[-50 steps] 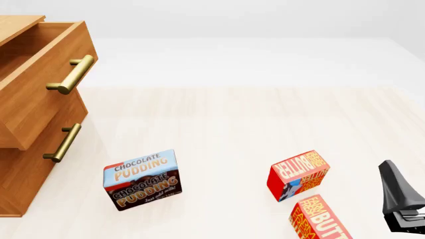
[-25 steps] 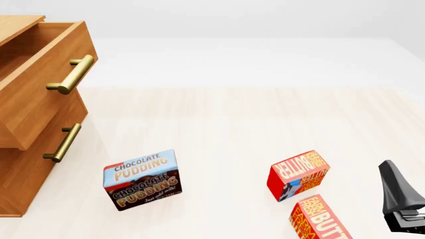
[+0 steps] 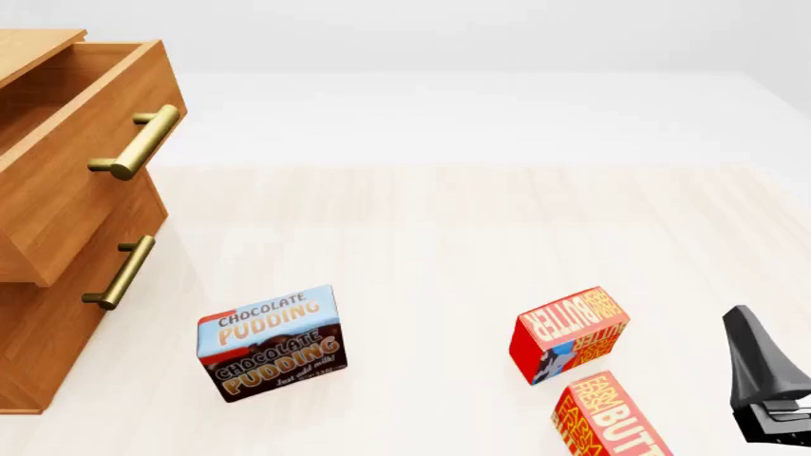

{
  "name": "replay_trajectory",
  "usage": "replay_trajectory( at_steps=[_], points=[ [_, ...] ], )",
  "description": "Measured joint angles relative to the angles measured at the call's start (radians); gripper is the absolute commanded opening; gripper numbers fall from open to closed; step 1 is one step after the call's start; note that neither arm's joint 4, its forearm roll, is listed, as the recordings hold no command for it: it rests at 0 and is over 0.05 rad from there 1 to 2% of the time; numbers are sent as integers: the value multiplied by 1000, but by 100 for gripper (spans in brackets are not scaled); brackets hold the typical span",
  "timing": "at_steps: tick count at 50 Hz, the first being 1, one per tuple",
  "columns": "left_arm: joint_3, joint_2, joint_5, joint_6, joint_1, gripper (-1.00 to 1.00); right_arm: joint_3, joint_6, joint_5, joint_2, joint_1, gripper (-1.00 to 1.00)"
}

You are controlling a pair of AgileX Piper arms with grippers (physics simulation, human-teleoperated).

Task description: Put the bowl in the top drawer of the cabinet.

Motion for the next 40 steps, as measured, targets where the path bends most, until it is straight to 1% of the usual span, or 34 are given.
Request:
replay_trajectory(
  at_steps=[19, 40],
  points=[
    [6, -38, 22, 14, -13, 100, 0, 0, -1, 0, 0, 100],
    [33, -136, 63, 16, -86, 100, 0, 0, -3, 0, 0, 100]
  ],
)
